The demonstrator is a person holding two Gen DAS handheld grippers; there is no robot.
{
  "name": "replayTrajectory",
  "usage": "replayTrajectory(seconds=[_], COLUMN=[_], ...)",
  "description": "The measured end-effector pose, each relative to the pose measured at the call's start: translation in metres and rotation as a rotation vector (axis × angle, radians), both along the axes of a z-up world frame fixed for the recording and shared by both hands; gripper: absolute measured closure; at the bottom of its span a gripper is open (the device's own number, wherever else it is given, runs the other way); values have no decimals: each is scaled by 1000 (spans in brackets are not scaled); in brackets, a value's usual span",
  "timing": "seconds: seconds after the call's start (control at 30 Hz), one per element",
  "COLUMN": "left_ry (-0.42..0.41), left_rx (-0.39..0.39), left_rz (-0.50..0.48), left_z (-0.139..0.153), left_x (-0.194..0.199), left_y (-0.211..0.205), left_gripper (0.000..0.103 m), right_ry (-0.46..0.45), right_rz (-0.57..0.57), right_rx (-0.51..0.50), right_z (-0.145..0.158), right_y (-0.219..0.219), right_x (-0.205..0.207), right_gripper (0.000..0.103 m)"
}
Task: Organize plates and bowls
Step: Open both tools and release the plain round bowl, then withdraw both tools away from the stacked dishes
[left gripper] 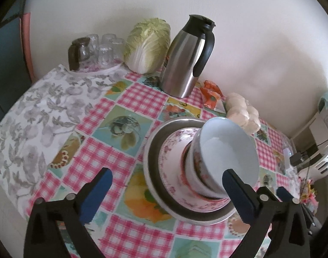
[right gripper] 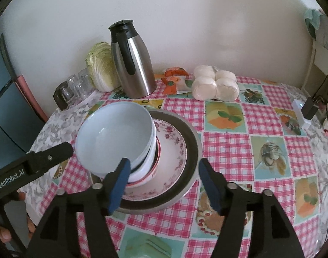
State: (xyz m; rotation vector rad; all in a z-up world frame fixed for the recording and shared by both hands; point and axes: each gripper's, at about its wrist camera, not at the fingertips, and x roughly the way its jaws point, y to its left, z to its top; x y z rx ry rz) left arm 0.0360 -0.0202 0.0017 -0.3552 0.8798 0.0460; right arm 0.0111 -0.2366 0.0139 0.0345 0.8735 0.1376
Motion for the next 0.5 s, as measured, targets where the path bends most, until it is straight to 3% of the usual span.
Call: replayTrajectory(seconds=[0.17,0.27,0.5], left_ry=[-6,6,69], left_rx=[31,66,122], left_rz=[-14,-35,-95], left_z=[-5,-10,-27], left_x=[-12,-16,-16], left_y=[5,5,6], left_gripper=[0,0,0], right_ry=[25,35,33], right_rz=[2,1,-35], right_rx=[-28,-56,-76], right_z=[-16,-25,-32], right_y=[3,6,6], right_x=[-11,-16,-24], right_gripper=[18,17,8])
